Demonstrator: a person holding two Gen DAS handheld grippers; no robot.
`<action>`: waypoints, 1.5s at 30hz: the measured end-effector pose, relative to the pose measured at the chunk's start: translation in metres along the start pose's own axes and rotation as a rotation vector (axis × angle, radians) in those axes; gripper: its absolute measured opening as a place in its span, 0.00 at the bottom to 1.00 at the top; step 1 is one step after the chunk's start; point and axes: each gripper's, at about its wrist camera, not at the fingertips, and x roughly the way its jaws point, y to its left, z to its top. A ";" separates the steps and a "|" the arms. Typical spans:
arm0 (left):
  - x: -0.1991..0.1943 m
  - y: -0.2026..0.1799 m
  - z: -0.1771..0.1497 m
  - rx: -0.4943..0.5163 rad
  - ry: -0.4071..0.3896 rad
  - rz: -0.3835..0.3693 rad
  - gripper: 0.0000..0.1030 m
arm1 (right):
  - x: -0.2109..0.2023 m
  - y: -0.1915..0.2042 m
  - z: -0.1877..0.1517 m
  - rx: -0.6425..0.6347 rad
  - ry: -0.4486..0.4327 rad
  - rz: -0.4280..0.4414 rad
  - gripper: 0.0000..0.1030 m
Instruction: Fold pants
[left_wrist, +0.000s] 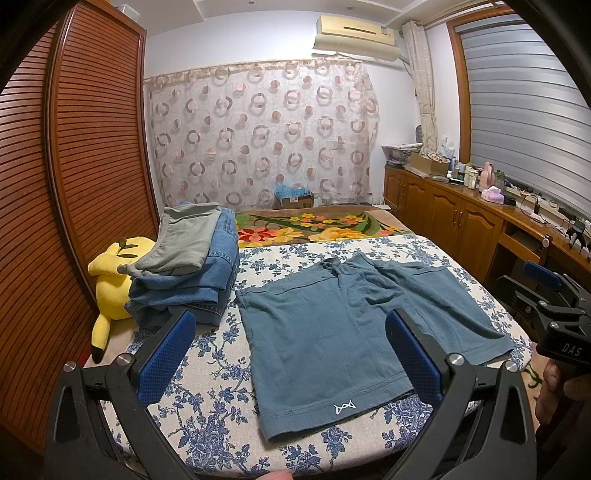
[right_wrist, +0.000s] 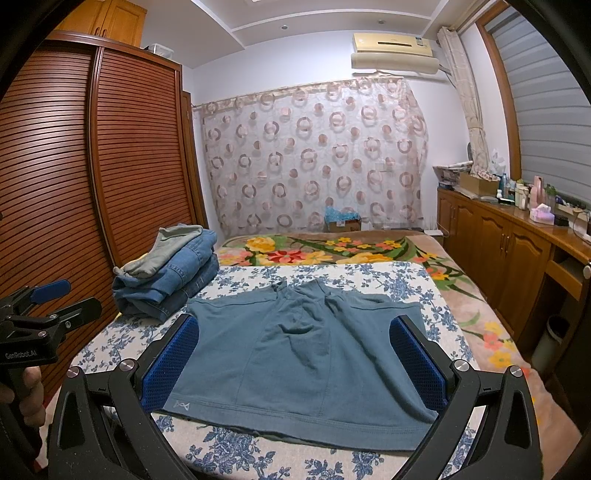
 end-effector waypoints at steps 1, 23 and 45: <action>0.001 0.000 -0.001 0.000 -0.001 0.000 1.00 | 0.000 0.000 0.000 0.000 0.000 0.000 1.00; 0.000 -0.001 0.000 0.003 -0.002 0.001 1.00 | -0.001 0.000 -0.001 0.001 -0.001 0.001 1.00; 0.058 0.002 -0.021 0.032 0.158 -0.087 1.00 | 0.016 -0.008 0.003 -0.014 0.073 -0.033 1.00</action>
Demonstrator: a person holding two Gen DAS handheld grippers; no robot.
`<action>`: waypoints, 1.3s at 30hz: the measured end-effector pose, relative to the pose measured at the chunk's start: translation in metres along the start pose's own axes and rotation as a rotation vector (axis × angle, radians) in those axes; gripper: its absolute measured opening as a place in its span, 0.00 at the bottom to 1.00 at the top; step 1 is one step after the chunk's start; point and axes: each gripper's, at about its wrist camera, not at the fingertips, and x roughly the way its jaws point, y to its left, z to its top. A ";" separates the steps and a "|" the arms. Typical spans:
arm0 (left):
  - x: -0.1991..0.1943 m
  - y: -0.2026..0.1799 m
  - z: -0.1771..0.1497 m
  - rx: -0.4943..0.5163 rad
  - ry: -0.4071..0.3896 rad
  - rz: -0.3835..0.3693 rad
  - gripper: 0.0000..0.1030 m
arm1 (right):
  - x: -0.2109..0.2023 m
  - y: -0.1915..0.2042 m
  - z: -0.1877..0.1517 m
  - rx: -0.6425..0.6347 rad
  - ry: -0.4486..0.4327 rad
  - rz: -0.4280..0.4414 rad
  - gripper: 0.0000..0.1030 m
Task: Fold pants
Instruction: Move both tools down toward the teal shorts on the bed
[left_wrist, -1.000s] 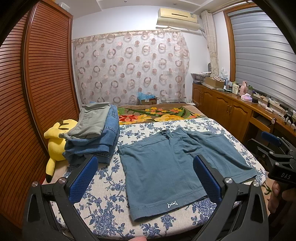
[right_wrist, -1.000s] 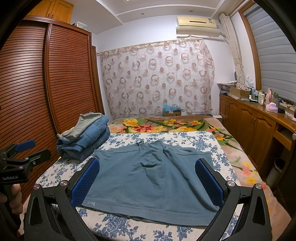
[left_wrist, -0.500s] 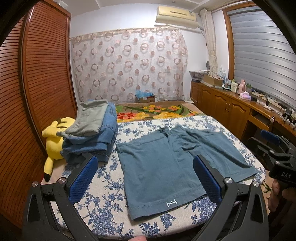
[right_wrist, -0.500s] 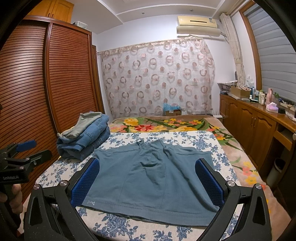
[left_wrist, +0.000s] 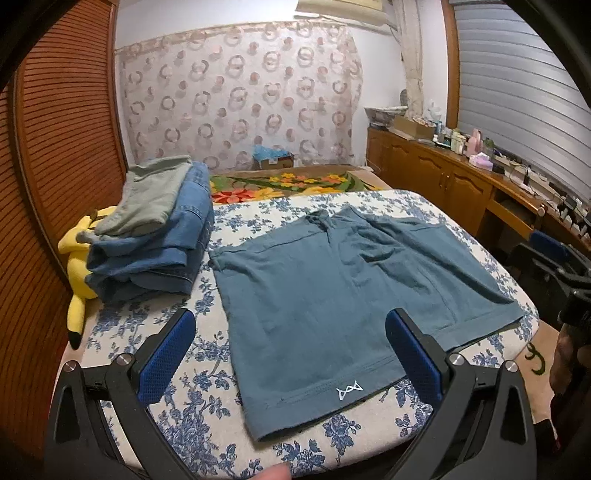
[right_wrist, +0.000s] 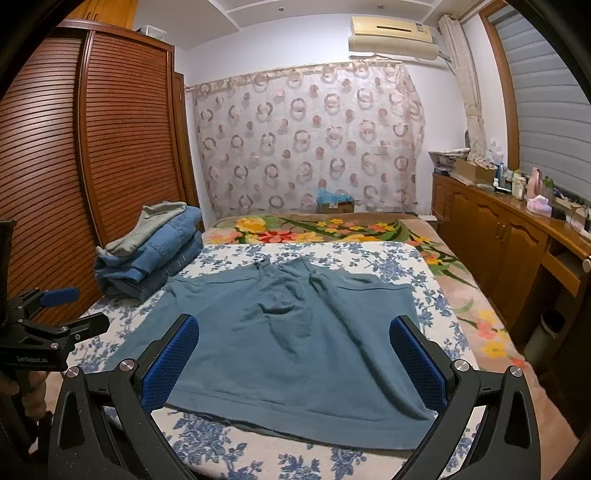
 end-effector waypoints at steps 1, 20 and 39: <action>0.003 0.000 0.000 0.004 0.005 -0.004 1.00 | 0.001 0.000 0.000 -0.003 0.001 -0.003 0.99; 0.060 -0.008 0.014 0.088 0.076 -0.069 1.00 | 0.026 -0.011 0.009 -0.018 0.029 -0.022 0.96; 0.127 -0.010 0.041 0.108 0.165 -0.103 1.00 | 0.079 -0.037 0.040 -0.020 0.176 -0.037 0.92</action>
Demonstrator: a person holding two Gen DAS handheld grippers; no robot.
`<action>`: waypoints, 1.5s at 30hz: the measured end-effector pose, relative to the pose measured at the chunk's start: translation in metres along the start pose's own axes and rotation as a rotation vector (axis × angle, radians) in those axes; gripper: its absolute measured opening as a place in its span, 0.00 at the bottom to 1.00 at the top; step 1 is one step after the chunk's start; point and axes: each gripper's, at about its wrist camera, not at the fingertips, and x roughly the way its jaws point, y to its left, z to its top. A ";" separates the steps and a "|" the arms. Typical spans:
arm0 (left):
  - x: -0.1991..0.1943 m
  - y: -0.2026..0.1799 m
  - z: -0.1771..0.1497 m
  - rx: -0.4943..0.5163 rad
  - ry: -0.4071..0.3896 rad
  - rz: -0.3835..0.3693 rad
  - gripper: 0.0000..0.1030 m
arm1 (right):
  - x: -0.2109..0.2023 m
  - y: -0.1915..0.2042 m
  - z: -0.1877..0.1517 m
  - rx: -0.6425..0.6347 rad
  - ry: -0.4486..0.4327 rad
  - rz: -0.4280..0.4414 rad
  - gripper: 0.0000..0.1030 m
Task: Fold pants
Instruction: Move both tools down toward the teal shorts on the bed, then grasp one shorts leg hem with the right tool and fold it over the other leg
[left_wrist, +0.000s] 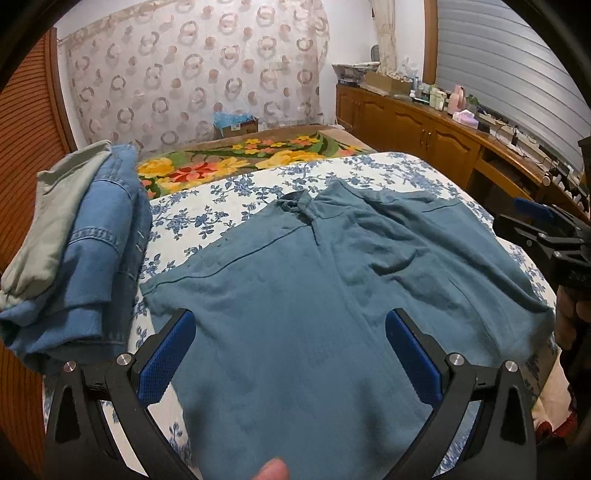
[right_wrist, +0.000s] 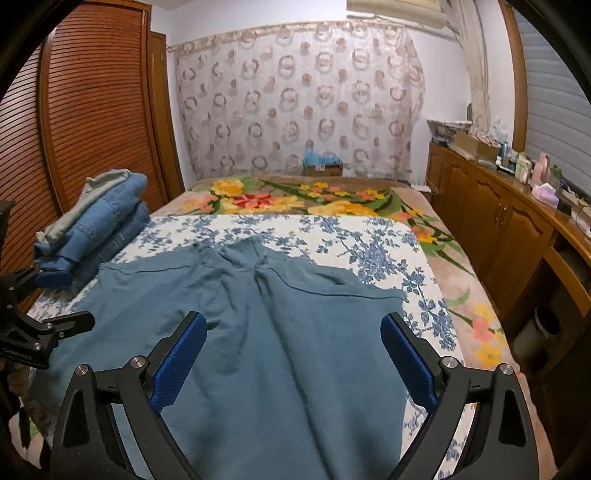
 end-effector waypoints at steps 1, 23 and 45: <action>0.003 0.001 0.001 0.000 0.006 -0.002 1.00 | 0.002 -0.001 0.003 -0.002 0.012 -0.001 0.92; 0.051 0.009 -0.011 -0.012 0.115 -0.032 1.00 | 0.023 -0.076 0.038 0.036 0.267 -0.011 0.46; 0.044 0.011 -0.011 -0.003 0.103 -0.007 1.00 | -0.030 -0.091 0.038 0.052 0.186 -0.070 0.06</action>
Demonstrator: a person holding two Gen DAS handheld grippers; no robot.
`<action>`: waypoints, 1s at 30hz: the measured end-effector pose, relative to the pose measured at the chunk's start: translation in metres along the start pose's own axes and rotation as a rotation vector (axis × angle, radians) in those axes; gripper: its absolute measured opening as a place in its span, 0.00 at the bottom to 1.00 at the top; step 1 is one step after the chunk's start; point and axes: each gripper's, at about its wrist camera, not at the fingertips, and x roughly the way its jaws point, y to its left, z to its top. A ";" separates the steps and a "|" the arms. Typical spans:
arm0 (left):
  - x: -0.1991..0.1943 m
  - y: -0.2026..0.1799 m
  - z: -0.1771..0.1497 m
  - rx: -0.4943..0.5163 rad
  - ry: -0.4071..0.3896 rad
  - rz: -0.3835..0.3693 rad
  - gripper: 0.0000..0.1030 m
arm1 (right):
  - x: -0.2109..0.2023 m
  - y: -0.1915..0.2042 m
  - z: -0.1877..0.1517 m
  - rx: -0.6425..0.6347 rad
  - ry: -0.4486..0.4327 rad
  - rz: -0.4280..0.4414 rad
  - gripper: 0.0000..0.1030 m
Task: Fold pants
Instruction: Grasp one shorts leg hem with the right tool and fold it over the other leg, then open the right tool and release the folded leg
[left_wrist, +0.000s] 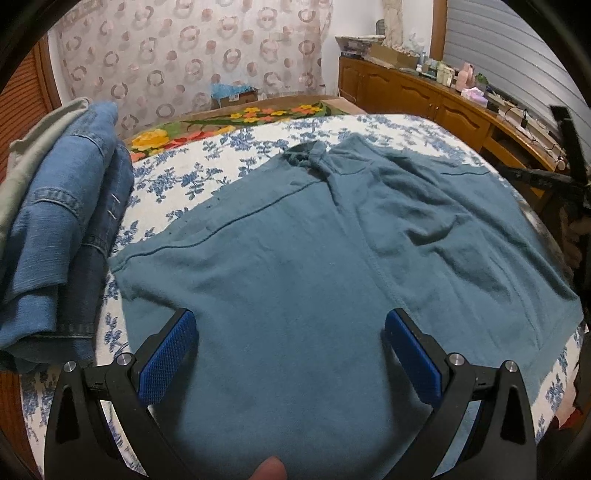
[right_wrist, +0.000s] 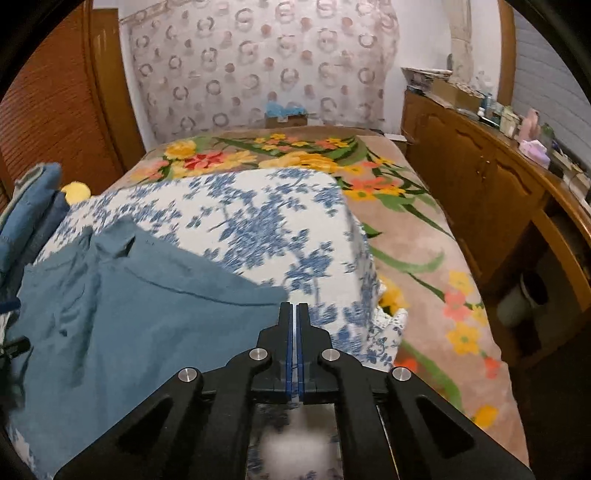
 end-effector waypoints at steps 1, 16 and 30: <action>-0.005 0.001 -0.002 -0.002 -0.006 -0.001 1.00 | 0.003 0.003 -0.001 -0.004 0.008 -0.001 0.15; -0.052 0.050 -0.053 -0.129 -0.032 0.065 1.00 | 0.024 0.010 0.019 -0.101 0.073 0.061 0.03; -0.068 0.060 -0.089 -0.163 -0.034 0.066 0.97 | 0.016 -0.016 0.016 -0.029 0.026 -0.054 0.26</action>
